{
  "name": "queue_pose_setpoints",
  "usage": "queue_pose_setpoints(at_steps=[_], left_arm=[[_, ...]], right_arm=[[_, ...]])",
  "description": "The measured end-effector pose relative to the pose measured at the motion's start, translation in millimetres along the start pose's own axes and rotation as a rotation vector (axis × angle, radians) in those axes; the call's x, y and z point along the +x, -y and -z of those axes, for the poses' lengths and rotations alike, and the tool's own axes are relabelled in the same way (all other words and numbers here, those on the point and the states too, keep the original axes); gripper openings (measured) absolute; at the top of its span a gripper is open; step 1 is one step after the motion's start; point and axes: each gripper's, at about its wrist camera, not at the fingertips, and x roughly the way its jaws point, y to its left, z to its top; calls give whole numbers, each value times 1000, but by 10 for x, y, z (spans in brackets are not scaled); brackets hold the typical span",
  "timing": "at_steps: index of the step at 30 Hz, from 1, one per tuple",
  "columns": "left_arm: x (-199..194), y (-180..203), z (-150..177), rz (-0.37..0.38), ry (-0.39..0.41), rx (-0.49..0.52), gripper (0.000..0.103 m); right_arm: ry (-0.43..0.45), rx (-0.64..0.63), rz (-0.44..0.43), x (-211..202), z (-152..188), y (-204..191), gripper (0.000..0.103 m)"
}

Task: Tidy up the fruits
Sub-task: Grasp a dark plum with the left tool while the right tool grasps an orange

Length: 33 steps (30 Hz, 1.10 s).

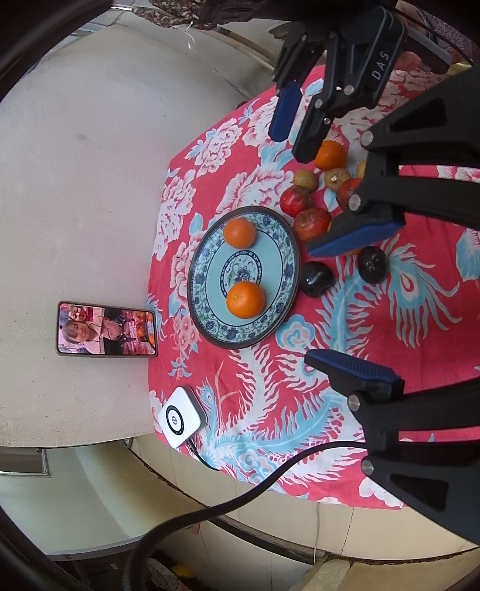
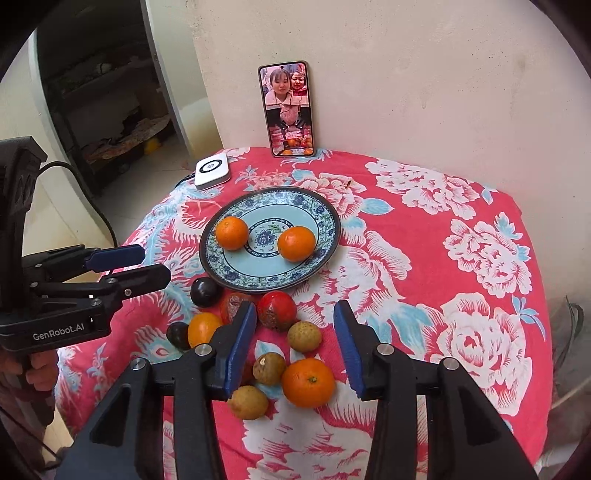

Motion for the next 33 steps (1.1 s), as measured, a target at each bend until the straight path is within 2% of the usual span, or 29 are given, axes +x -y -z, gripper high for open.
queue_pose_setpoints(at_steps=[7, 15, 22, 33], left_arm=[[-94, 89, 175, 18, -8, 6, 55], [-29, 175, 348, 5, -38, 37, 55], [111, 199, 423, 5, -67, 41, 55], [205, 269, 440, -6, -62, 68, 55]], right_arm=[[-11, 17, 19, -167, 220, 18, 46], [-40, 8, 49, -160, 398, 20, 46], [-63, -14, 100, -30, 448, 66, 46], [-78, -36, 77, 77, 455, 91, 46]])
